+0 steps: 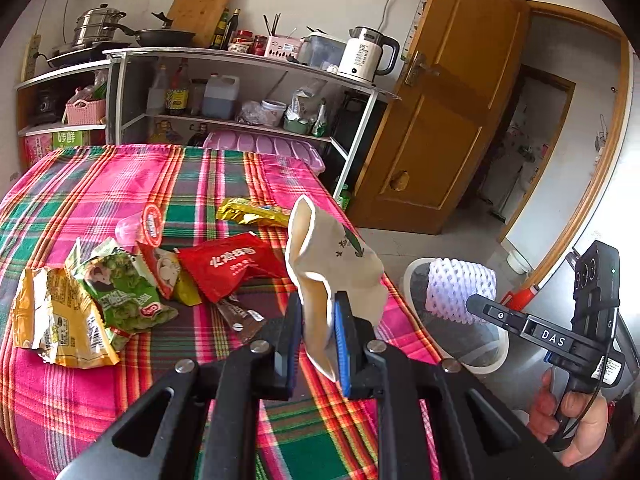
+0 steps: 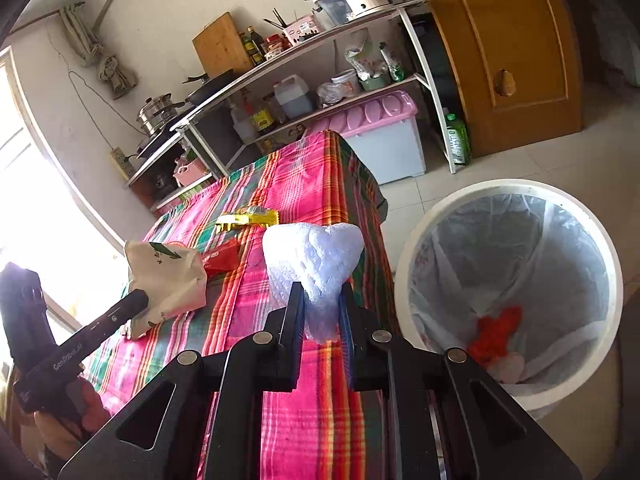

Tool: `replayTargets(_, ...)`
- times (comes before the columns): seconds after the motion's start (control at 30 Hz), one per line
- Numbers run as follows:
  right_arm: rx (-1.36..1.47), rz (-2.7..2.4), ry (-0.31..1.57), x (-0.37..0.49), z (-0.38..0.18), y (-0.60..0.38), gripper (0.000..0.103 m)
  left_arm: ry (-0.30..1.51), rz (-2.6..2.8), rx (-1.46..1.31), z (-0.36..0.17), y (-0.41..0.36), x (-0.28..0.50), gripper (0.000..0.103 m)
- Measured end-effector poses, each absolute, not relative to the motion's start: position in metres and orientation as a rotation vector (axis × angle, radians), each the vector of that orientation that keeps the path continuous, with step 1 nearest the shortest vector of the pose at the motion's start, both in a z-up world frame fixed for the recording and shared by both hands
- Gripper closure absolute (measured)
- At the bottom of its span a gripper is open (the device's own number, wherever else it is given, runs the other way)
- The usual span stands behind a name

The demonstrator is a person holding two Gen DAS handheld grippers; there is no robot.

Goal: Collect trash
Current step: 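Carry the paper bag and foam net over the bin while both tools open to drop them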

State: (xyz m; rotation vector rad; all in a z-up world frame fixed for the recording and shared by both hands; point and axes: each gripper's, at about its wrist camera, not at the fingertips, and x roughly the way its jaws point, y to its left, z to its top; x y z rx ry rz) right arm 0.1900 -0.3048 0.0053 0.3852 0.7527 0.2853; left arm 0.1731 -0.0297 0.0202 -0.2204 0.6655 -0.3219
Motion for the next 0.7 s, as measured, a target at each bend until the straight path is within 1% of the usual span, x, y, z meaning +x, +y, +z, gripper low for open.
replayTargets(0.3, 0.413, 0.173, 0.724, 0.172, 0.006, -0.350, 0.086, 0.666, -0.450, -0.178, 0.027, -0.088, 0.190, 0.087)
replayTargets(0.7, 0.456, 0.027, 0.752, 0.168, -0.016, -0.404, 0.086, 0.753, -0.570, -0.123, 0.009, -0.166, 0.214, 0.087)
